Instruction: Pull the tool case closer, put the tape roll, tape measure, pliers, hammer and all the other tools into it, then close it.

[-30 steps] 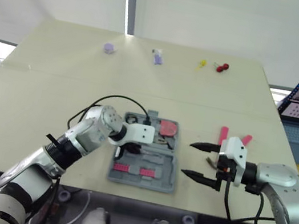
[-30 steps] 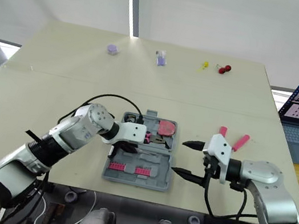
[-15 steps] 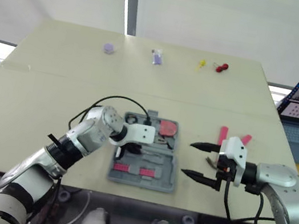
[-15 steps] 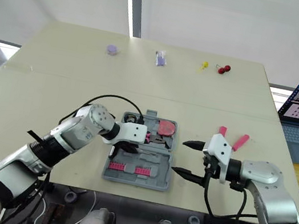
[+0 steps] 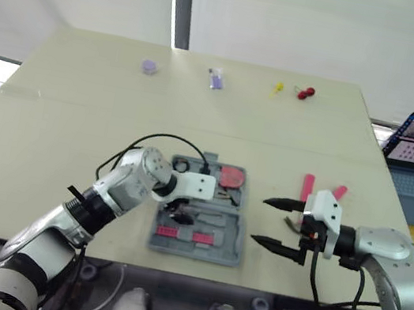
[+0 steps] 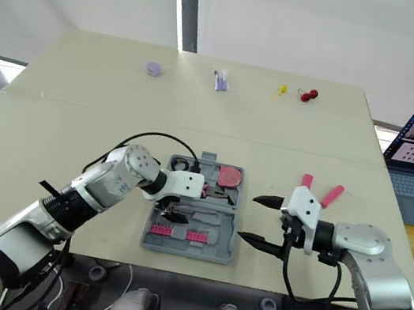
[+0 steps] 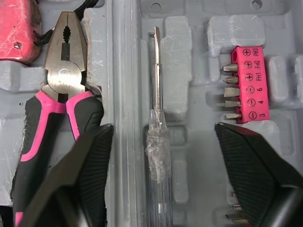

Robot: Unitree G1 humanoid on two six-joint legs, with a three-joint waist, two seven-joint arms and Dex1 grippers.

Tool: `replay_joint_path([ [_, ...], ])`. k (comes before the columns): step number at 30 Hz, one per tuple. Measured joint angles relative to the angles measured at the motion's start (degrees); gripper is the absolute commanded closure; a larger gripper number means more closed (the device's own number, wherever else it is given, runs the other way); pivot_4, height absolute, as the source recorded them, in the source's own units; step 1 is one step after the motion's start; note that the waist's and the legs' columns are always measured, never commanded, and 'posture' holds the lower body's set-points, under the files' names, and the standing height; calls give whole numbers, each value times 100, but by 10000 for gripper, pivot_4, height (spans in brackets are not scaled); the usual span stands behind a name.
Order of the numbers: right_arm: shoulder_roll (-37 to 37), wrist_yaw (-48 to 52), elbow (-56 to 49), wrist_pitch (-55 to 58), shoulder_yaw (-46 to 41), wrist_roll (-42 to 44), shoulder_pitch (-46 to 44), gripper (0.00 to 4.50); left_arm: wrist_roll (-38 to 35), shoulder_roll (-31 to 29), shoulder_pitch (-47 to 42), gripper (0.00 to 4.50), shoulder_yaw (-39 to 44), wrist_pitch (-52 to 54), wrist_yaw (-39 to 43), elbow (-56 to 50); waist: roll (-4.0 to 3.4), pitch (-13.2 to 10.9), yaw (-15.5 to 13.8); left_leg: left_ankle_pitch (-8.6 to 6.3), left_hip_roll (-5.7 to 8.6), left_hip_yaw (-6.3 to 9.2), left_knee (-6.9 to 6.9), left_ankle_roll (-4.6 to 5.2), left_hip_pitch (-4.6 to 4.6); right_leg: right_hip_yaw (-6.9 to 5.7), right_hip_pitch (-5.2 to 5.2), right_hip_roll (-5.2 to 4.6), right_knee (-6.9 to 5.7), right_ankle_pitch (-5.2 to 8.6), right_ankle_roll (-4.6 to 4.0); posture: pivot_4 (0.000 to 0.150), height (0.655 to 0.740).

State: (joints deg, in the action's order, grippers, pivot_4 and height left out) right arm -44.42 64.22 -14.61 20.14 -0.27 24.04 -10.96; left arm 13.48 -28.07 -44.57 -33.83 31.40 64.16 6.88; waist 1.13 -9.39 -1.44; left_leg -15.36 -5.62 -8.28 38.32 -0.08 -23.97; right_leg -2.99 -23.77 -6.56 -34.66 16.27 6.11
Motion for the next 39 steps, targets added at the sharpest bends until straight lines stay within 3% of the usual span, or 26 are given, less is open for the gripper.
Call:
replay_joint_path([
  [7,-21,0,-20,7,0,4,4,0,-108,-125,12,10804,50,313,188,-319,0,0,3,0,-1,0,0,0,0,0,-2,1,-6,0,0,1500,7400],
  [12,-46,-8,-101,23,-35,30,21,0,-603,-311,331,10804,844,-297,119,-385,-1,0,10,0,-3,-1,-2,0,4,1,-3,0,-10,0,1,1500,7400],
  [15,-45,-25,-103,32,-39,51,20,0,-1224,-58,887,19763,1559,-997,-64,-349,-1,0,-3,1,-2,0,6,0,0,1,-2,-2,-11,-10,19,1500,7400],
  [20,-45,-59,-103,40,-62,66,27,0,-1824,177,1602,44361,2209,-2093,-211,69,-1,0,-4,2,-2,1,10,4,6,0,1,-2,-18,-48,86,1500,7400],
  [25,-45,-77,-99,51,-63,71,18,0,-1772,254,1813,44361,2234,-2791,-413,866,-1,0,-2,3,-1,0,6,6,5,0,1,-4,-10,-48,83,1500,7400],
  [39,-46,-99,-99,122,-71,75,8,0,-1579,446,1566,44361,2105,-3182,-583,1686,0,1,-1,3,-2,-1,-3,6,5,-1,0,-3,-6,-49,83,1500,7400],
])
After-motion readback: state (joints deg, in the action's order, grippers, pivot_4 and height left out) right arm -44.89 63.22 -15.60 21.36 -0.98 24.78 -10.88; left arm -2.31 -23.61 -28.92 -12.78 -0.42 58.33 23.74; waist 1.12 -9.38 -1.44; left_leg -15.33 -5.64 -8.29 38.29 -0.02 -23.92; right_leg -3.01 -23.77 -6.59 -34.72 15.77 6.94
